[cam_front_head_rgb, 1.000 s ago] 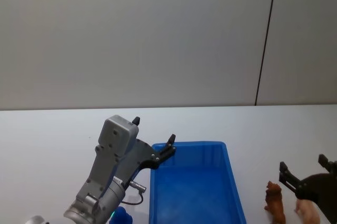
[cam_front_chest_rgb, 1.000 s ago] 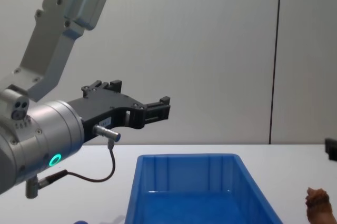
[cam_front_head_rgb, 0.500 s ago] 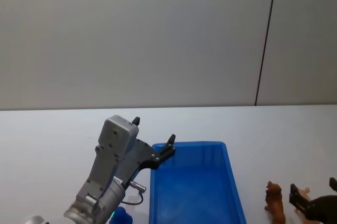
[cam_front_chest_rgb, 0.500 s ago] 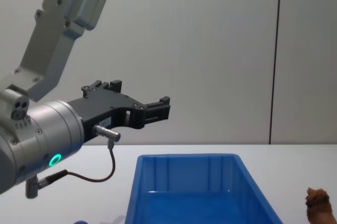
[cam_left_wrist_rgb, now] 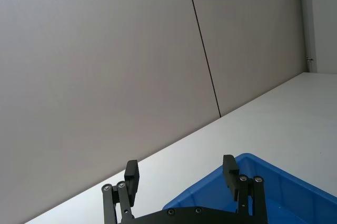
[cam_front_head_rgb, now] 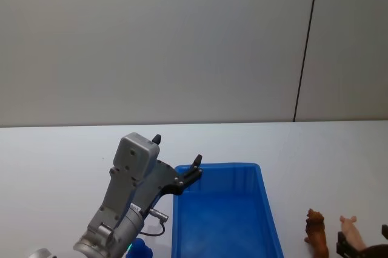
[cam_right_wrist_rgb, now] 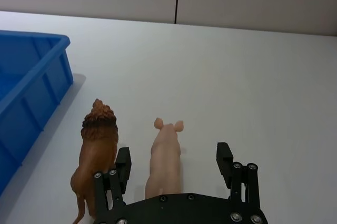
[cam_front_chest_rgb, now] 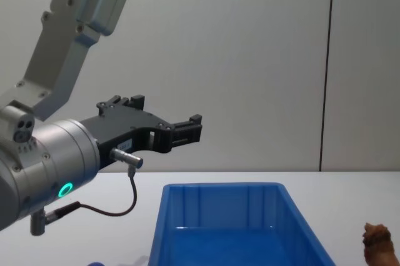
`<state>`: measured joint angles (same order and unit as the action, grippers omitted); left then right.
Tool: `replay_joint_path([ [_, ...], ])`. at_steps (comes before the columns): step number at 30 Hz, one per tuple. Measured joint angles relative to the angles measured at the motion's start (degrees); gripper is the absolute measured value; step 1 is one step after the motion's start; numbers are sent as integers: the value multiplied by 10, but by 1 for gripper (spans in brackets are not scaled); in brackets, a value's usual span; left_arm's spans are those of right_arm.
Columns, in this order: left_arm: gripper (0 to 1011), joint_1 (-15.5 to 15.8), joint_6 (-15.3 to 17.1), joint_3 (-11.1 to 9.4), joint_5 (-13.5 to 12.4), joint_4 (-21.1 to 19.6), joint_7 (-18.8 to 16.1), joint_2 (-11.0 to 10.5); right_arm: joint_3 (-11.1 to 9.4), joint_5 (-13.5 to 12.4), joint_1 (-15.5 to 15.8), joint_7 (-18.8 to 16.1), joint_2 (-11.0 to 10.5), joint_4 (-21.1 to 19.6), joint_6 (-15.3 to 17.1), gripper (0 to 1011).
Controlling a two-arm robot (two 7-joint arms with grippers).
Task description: Pick up the two dolls from the table and place them into the box.
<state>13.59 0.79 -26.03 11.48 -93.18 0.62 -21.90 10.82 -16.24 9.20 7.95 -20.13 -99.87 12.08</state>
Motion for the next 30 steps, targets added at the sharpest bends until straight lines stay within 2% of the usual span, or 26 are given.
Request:
replay_joint_path([
  [4,1003,0,0,0,0,0,0,0,0,1,1,-8,1,10,-3,994],
  [8,1003,0,0,0,0,0,0,0,0,3,1,-19,3,20,-7,927],
  [17,1003,0,0,0,0,0,0,0,2,7,2,-34,6,37,-14,688],
  [20,1003,0,0,0,0,0,0,0,2,7,3,-36,7,41,-15,568],
  [21,1003,0,0,0,0,0,0,0,2,8,4,-36,7,42,-16,568],
  [22,1003,0,0,0,0,0,0,0,2,8,4,-37,7,43,-17,504],
  [25,1003,0,0,0,0,0,0,0,1,11,6,-37,7,43,-20,408],
  [27,1003,0,0,0,0,0,0,0,1,14,8,-37,7,43,-24,374],
  [30,1003,0,0,0,0,0,0,0,0,19,10,-37,7,37,-31,374],
])
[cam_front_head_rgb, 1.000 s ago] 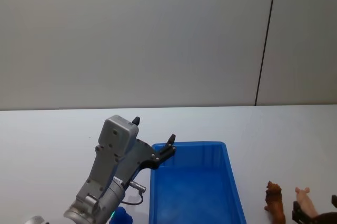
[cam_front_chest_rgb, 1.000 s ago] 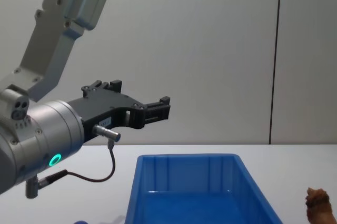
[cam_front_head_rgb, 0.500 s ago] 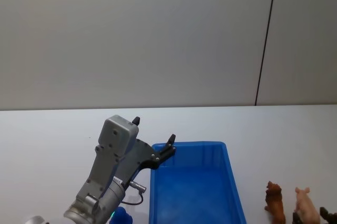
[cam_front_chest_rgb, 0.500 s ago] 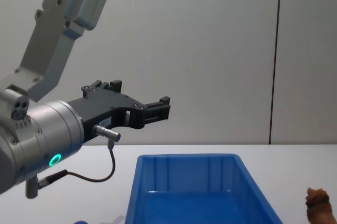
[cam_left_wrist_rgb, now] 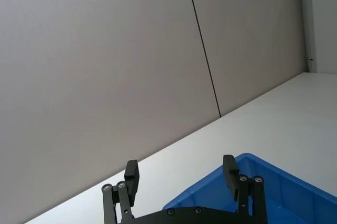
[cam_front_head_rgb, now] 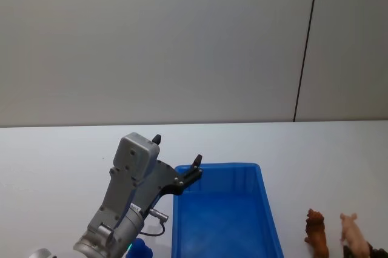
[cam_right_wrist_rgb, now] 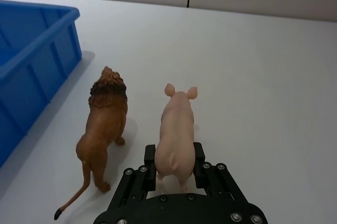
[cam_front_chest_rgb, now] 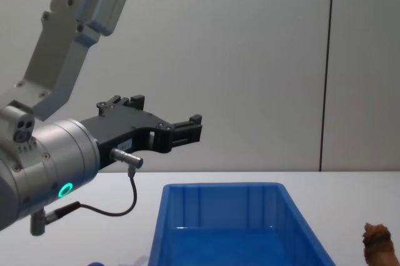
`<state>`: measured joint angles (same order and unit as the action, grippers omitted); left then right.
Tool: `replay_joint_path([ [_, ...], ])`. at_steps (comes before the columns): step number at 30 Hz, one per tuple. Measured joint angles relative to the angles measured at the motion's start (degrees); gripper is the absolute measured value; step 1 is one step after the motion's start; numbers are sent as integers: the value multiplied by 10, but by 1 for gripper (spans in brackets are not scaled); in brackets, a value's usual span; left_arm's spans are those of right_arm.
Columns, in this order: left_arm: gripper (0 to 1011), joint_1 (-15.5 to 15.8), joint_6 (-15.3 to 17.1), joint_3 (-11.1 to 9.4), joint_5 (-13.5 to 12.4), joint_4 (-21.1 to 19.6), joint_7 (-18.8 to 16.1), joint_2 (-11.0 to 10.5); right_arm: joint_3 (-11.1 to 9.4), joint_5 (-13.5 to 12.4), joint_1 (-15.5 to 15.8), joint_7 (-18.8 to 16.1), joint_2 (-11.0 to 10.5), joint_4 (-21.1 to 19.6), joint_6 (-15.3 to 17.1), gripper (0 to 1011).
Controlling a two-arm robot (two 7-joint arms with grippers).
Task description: Pick up the two dolls from the table and place them into the box.
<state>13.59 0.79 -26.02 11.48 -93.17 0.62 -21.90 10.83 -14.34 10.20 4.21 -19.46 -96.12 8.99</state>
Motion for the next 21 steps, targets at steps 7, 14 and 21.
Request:
replay_joint_path([
  [7,1003,0,0,0,0,0,0,0,-1,17,5,-1,-2,-22,-19,374],
  [14,1003,0,0,0,0,0,0,0,-1,35,6,-14,-3,-52,-40,375],
  [21,1003,0,0,0,0,0,0,0,3,46,-1,-46,-1,-72,-58,374],
])
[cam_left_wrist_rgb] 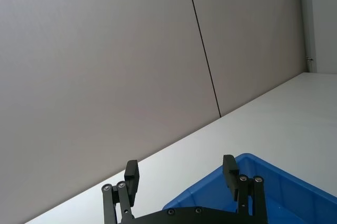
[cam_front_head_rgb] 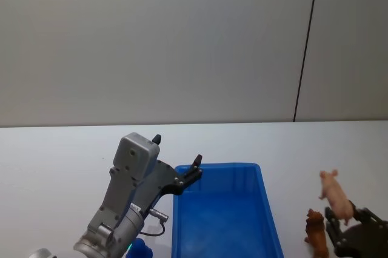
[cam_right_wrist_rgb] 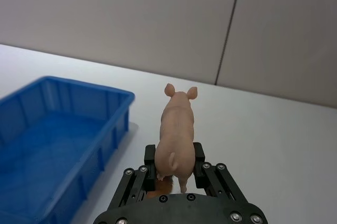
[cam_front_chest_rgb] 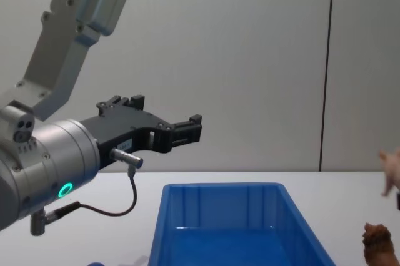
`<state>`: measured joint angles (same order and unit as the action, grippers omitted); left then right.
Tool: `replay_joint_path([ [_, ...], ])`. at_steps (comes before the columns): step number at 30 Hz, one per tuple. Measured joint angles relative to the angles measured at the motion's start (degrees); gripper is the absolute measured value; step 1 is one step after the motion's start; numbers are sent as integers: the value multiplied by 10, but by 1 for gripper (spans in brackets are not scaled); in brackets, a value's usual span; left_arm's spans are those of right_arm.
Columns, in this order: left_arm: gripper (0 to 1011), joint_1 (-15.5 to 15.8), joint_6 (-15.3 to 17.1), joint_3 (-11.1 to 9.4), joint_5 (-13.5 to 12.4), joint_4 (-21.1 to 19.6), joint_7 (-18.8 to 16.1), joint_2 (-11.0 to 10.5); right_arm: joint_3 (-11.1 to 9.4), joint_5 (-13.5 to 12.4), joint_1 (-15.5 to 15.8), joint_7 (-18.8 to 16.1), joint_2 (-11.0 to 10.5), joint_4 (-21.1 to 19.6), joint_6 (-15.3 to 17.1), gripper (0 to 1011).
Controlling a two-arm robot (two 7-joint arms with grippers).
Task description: Pick up the two dolls from the table and place them into the box.
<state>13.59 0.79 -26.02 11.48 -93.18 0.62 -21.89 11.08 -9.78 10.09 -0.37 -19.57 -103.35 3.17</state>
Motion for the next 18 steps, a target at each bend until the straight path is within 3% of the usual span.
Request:
replay_joint_path([
  [9,1003,0,0,0,0,0,0,0,9,7,-21,-54,12,-5,-10,374],
  [18,1003,0,0,0,0,0,0,0,26,14,-58,-132,36,20,-11,374],
])
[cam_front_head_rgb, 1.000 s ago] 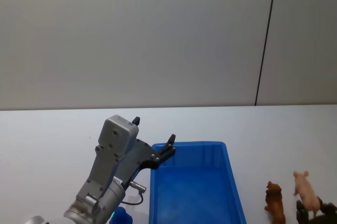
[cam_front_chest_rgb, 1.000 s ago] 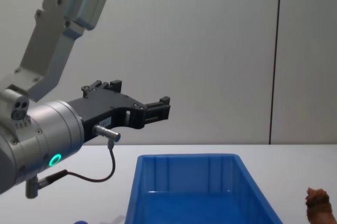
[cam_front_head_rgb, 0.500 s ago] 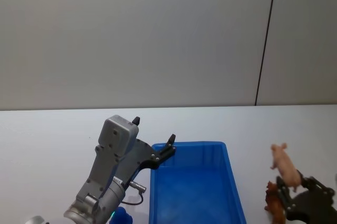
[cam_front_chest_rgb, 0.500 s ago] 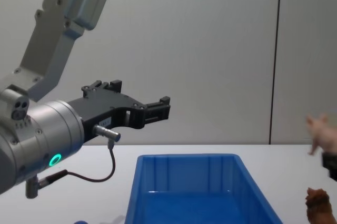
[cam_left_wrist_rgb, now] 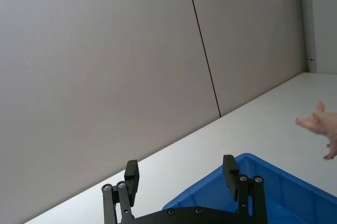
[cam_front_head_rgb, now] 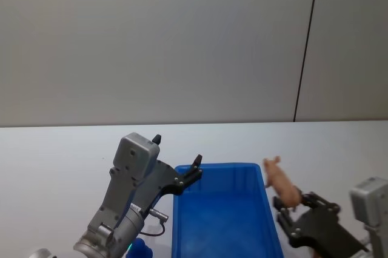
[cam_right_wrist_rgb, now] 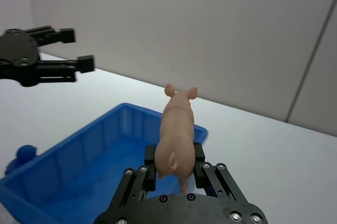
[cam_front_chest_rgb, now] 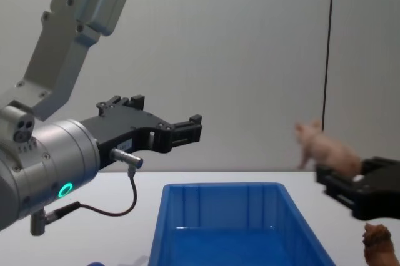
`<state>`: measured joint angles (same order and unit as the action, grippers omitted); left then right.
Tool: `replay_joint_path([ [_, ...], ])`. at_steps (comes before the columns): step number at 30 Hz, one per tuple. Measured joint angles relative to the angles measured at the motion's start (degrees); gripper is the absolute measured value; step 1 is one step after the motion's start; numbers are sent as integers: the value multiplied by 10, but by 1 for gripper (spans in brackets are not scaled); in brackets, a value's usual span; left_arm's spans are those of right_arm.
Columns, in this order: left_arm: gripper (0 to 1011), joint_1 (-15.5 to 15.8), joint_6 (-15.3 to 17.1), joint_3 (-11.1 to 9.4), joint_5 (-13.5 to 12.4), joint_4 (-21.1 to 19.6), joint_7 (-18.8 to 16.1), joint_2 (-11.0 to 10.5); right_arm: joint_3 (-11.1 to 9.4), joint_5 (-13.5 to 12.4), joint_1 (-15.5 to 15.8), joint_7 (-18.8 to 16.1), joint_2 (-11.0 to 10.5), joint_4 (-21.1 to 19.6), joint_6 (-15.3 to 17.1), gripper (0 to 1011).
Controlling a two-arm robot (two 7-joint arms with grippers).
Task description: Pick up the two dolls from the table and place them into the box.
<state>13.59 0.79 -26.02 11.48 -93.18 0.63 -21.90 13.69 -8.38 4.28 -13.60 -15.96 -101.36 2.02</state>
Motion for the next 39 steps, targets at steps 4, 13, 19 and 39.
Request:
replay_joint_path([
  [4,1003,0,0,0,0,0,0,0,7,3,-18,-30,12,17,1,437],
  [13,1003,0,0,0,0,0,0,0,20,8,-55,-79,36,60,4,735],
  [19,1003,0,0,0,0,0,0,0,22,7,-67,-83,43,75,4,880],
  [39,1003,0,0,0,0,0,0,0,10,-14,-30,15,28,41,11,1001],
])
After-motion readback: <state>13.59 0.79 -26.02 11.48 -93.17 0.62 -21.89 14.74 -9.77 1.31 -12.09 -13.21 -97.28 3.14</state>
